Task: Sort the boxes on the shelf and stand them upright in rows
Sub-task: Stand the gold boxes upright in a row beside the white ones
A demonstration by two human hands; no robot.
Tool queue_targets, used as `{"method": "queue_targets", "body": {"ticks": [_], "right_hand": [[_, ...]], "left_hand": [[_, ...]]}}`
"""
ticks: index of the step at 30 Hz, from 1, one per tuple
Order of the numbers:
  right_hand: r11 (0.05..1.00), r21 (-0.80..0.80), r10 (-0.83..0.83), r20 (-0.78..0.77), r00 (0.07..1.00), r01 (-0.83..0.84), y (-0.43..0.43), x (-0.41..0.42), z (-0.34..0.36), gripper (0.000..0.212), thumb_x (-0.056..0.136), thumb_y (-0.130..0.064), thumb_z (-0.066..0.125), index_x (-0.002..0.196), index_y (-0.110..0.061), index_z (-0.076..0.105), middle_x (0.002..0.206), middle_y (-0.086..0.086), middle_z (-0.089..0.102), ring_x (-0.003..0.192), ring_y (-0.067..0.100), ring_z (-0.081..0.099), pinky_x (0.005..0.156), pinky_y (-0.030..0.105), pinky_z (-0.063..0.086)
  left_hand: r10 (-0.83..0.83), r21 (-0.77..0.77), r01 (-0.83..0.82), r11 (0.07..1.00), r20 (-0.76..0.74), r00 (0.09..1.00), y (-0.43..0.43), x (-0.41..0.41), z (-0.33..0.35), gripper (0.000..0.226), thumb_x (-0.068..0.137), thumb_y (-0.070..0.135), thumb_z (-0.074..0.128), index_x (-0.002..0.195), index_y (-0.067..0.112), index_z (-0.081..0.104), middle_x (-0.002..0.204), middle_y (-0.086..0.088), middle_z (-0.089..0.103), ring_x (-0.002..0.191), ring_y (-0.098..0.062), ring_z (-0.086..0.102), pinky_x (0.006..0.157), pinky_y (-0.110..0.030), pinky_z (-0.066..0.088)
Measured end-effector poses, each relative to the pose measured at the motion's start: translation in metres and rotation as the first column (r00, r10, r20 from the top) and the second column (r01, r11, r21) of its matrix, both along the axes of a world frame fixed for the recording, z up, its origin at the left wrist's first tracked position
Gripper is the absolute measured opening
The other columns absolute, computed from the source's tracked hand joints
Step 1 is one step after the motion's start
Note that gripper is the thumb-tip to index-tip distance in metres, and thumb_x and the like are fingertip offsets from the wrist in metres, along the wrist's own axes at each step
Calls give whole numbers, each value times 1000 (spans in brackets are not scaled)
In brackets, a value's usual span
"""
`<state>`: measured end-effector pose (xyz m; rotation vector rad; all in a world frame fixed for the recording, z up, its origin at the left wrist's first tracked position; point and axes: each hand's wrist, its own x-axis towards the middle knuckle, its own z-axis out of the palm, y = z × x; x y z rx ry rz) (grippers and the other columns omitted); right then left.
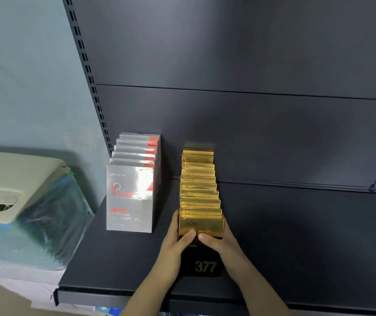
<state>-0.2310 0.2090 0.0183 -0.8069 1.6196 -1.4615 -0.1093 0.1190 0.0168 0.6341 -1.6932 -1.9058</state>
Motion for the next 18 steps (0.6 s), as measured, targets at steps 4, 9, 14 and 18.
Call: {"method": "queue_targets", "body": {"ticks": [4,9,14,18], "right_hand": [[1000,-18,-2,-14,1000,2,-1,-2,-4,86,64,-44,78,141,-30,42,129,-11,64,119,6,59,101,30,48],[999,-50,5,0,1000,-5,-8,-8,-4,88,64,-43,78,142,-29,41,129,-8,63,120,9,59,103,34,46],[998,-64,27,20,999,-25,-10,-11,-7,86,64,-40,78,141,-28,41,127,-13,64,118,6,60,89,19,51],[996,-88,37,17,999,-35,-11,-12,-7,92,62,-42,80,142,-28,38,127,-13,64,119,6,59,89,17,51]], "left_hand": [[5,-18,-5,1000,-1,1000,1,0,-2,76,73,61,67,137,25,46,126,9,66,120,-8,60,94,-16,47],[5,-30,-4,1000,9,1000,-5,-7,4,81,74,63,68,138,19,46,127,5,66,120,-12,60,94,-17,47],[-12,-37,11,999,-14,1000,-9,-8,3,87,72,67,68,139,19,44,129,4,64,123,-13,58,97,-18,46],[-38,-33,38,999,-28,999,-11,-5,-1,87,73,67,67,141,19,43,132,3,62,125,-14,57,99,-22,47]]}}
